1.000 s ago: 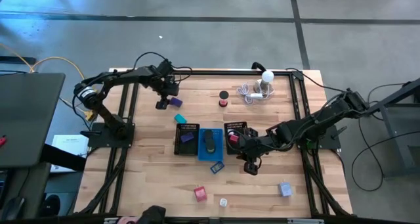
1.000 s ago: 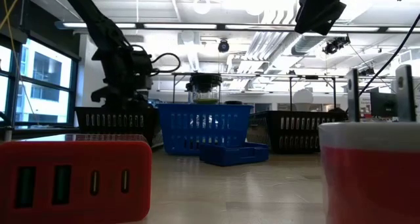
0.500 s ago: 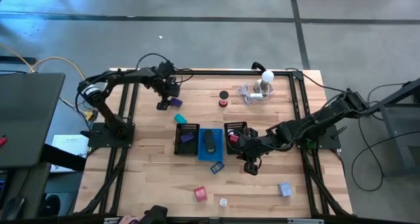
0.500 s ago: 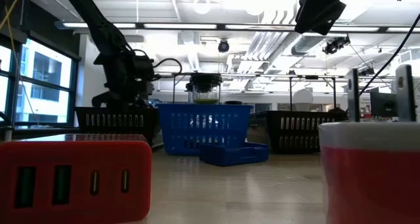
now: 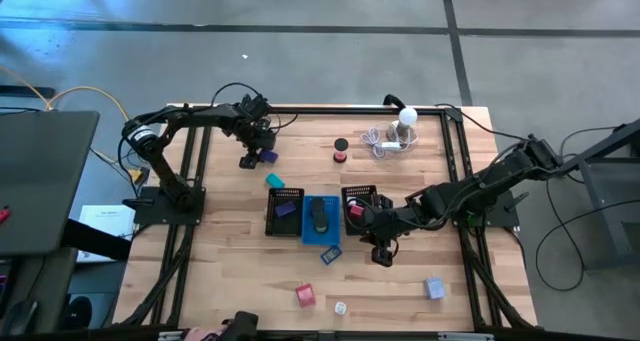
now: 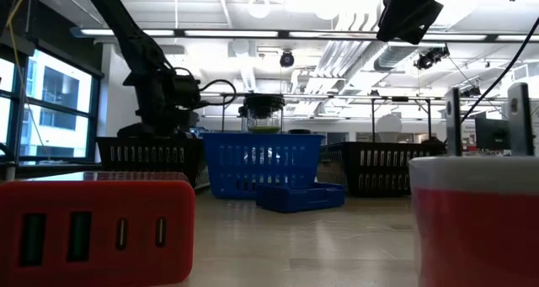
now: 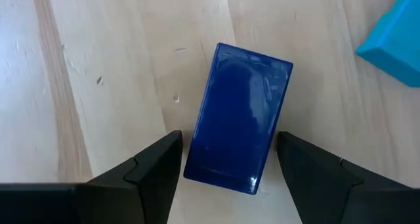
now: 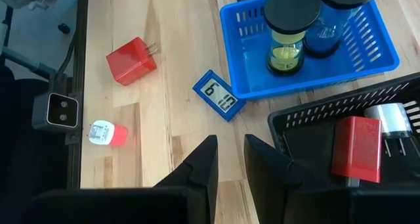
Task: Pick & Place Office items
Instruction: Put the top violet digital clock into the left black bin
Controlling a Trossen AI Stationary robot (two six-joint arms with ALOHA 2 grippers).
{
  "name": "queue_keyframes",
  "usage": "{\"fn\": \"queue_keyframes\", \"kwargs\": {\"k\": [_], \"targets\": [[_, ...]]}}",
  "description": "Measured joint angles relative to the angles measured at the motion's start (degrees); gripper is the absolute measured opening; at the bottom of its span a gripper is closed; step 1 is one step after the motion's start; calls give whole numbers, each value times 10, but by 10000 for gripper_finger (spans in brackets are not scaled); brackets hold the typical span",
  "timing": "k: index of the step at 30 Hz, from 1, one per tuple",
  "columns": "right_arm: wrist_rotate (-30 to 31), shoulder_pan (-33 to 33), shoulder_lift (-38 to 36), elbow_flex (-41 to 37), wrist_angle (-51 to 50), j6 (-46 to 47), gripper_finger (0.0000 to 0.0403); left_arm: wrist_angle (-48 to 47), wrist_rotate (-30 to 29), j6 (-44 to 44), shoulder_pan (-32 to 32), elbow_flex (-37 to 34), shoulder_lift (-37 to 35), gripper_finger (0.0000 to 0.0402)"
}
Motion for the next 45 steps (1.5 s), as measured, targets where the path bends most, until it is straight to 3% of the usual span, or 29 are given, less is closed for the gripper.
{"fn": "queue_keyframes", "kwargs": {"k": [8, 22, 29, 39, 45], "targets": [[0, 0, 0, 0, 0, 0, 64, 6, 3, -25, 4, 5, 1, 148], [0, 0, 0, 0, 0, 0, 64, -75, -26, -74, -27, 24, -24, 147], [1, 0, 0, 0, 0, -13, 64, -196, -110, -138, -100, 59, -105, 147], [1, 0, 0, 0, 4, -44, 64, -324, -83, -258, -277, 83, -223, 163], [1, 0, 0, 0, 6, -61, 64, -314, -111, -337, -408, 84, -233, 160]]}}
